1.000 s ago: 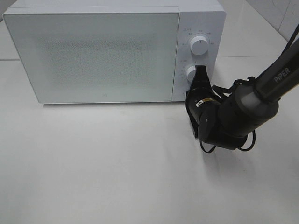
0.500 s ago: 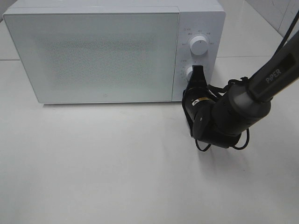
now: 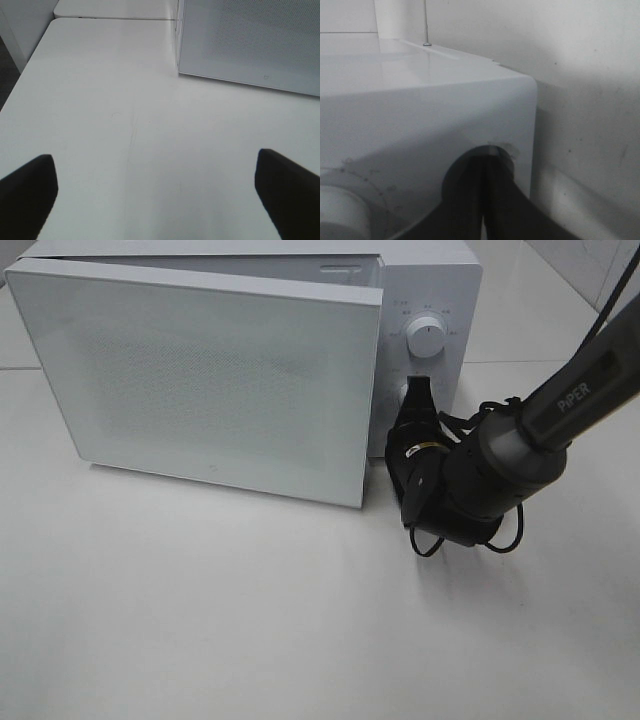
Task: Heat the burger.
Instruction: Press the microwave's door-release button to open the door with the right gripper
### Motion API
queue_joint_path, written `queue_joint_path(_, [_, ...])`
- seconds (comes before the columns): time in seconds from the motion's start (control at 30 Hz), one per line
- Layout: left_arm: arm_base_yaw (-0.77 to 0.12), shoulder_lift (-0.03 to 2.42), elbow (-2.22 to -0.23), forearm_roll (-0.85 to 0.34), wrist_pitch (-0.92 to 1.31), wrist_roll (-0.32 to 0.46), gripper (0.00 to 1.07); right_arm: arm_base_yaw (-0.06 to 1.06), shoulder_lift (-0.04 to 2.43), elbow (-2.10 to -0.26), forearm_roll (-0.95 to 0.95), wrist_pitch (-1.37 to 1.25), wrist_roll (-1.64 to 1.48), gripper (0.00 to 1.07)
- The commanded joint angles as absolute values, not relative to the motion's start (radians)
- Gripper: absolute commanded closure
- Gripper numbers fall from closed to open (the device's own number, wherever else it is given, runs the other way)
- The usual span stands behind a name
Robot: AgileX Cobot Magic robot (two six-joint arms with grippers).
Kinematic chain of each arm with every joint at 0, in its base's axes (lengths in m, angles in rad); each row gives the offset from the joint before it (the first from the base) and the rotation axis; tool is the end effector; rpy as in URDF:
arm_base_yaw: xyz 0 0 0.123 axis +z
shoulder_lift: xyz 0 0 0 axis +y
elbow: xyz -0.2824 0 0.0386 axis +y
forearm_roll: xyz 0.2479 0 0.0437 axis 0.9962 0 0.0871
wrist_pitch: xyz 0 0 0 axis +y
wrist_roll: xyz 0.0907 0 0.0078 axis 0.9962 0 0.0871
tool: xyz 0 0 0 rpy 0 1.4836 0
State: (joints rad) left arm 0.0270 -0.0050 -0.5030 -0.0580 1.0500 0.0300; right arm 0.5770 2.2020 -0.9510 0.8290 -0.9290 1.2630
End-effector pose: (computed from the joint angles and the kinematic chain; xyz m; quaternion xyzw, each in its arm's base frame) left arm -0.0055 -0.0047 0.2790 0.0024 0.8480 -0.0139 0.5299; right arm 0.3512 0.1645 0.0760 0.6081 0.5459 0.3881 0.4262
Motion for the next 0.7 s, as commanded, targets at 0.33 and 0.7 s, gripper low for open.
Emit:
queue_joint_path(0.33, [0.029, -0.024, -0.5, -0.062, 1.037, 0.022, 0.06, 0.539, 2.185, -1.005, 0.741, -1.022, 1.254, 1.07])
queue_joint_path(0.7, [0.029, -0.024, -0.5, -0.062, 1.037, 0.022, 0.06, 0.542, 2.119, -0.928, 0.738, -0.922, 1.298, 1.07])
